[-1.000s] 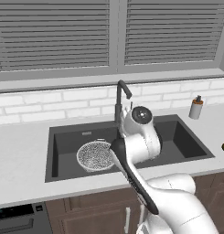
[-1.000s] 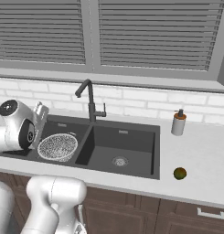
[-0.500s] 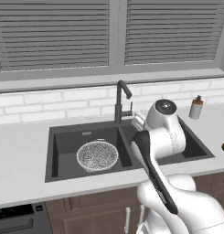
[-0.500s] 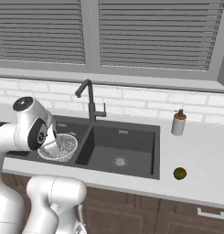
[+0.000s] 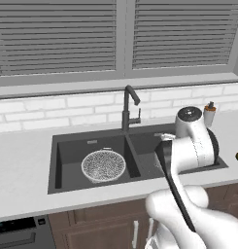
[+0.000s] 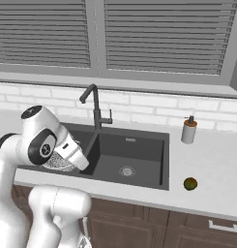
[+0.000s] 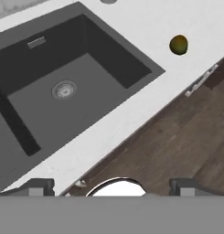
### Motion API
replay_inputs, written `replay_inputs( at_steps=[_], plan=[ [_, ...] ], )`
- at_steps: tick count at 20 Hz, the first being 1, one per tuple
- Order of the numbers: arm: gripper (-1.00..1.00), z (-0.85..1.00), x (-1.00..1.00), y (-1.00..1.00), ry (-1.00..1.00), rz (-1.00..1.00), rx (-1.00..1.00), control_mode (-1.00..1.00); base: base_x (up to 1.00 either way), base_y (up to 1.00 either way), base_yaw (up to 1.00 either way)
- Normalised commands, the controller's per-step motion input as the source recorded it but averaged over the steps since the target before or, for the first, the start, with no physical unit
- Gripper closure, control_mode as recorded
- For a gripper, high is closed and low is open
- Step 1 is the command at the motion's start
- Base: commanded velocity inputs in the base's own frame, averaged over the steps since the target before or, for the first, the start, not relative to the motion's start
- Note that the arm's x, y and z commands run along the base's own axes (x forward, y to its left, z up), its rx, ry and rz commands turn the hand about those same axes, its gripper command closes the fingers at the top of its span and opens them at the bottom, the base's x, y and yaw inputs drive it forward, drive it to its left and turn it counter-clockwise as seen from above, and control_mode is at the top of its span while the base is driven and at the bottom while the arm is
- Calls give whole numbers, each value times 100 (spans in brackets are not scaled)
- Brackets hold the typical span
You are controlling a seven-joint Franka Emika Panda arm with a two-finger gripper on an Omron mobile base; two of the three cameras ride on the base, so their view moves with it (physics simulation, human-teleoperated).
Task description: Put the colander in the sink, put the mango in the colander, and turn on the sink faucet and pour water over the colander.
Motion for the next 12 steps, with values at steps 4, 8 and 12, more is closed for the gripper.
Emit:
replay_inputs(
  at_steps=[4,8,12],
  plan=[
    [-100,-17,-19,-100,2,9,3,-100,0,0,0],
    [-100,-19,-10,-100,4,12,11,-100,0,0,0],
    [-100,-31,-3,-100,0,3,16,-100,0,0,0]
  ],
)
